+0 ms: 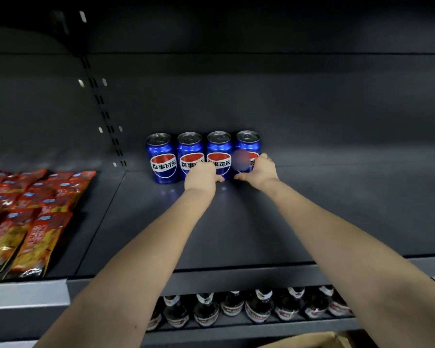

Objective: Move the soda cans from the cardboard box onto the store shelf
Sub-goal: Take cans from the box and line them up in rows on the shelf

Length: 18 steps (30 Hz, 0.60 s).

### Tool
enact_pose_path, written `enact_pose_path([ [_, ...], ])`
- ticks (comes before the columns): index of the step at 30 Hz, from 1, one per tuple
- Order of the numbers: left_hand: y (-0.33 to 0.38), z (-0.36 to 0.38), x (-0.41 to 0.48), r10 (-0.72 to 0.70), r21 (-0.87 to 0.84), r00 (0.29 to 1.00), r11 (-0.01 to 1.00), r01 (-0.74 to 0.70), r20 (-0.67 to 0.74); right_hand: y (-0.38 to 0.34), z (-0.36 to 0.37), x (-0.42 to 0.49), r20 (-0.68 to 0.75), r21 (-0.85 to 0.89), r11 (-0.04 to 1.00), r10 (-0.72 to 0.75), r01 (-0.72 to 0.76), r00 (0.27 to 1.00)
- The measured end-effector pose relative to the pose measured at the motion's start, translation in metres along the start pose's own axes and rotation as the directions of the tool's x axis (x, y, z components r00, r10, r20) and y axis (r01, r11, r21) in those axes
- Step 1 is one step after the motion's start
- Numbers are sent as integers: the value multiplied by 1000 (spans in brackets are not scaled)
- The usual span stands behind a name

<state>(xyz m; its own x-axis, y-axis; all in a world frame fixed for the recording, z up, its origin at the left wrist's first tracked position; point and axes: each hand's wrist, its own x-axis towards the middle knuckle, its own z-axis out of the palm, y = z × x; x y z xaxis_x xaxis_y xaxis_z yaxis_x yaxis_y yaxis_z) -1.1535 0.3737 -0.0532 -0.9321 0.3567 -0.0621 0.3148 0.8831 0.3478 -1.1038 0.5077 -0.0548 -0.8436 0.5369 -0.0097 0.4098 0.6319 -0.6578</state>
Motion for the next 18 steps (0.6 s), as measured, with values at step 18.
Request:
enact_pose_path([
  [18,3,15,-155,211,137,931,975,-177,-299,51,-26,-141,-107,-145,930,-355,338,929],
])
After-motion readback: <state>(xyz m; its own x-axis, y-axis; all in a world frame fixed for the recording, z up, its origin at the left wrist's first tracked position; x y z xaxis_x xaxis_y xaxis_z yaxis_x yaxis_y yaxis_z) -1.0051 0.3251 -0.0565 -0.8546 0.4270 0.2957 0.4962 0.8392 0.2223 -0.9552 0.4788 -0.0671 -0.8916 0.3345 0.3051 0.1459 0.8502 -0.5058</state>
